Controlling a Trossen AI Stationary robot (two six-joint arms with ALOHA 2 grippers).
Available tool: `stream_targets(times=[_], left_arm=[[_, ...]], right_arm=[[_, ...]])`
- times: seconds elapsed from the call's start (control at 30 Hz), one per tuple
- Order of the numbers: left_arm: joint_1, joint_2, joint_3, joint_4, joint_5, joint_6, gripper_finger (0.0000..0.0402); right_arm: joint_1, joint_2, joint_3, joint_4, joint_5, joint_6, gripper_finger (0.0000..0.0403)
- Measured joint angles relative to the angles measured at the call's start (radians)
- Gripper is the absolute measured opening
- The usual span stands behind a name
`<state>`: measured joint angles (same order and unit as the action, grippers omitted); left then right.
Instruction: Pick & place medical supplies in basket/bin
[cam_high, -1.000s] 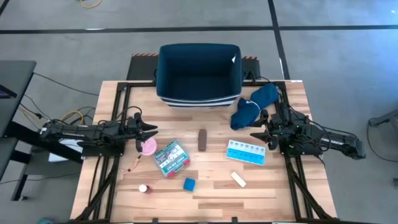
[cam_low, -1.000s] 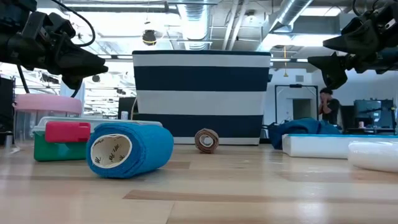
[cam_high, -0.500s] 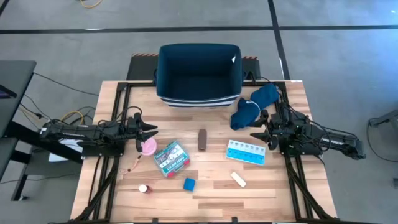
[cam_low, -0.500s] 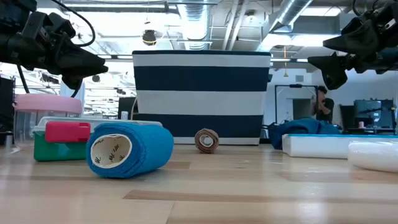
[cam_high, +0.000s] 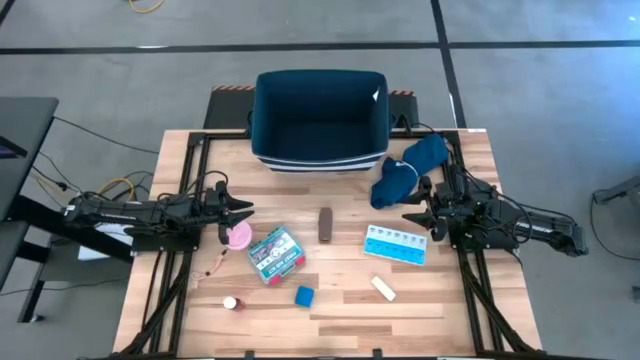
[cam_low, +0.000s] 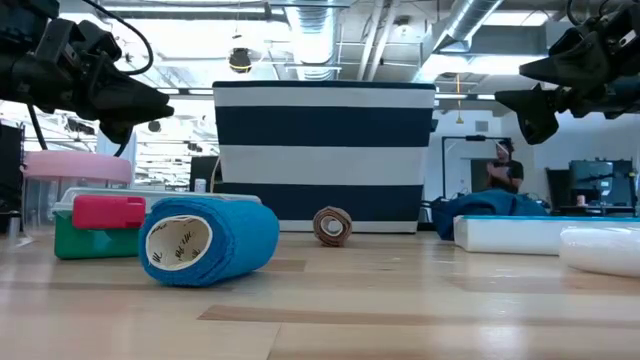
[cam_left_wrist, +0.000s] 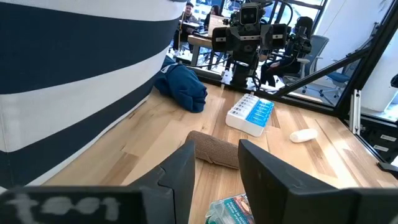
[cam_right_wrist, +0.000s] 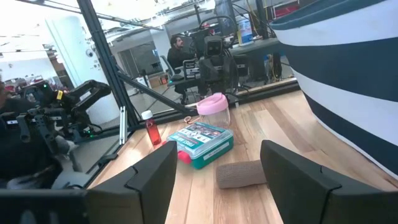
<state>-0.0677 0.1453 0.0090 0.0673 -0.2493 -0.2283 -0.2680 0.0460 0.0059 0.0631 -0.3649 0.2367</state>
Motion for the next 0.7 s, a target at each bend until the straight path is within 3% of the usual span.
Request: stream_targets(times=[0.57, 0.7], left_arm=[[0.000, 0.000, 0.000, 0.004, 0.000, -0.001, 0.0111], [0.000, 0.000, 0.000, 0.012, 0.000, -0.076, 0.0111]], right_arm=[[0.000, 0.000, 0.000, 0.000, 0.000, 0.000, 0.0225], [0.000, 0.000, 0.000, 0.000, 0.000, 0.000, 0.0225]])
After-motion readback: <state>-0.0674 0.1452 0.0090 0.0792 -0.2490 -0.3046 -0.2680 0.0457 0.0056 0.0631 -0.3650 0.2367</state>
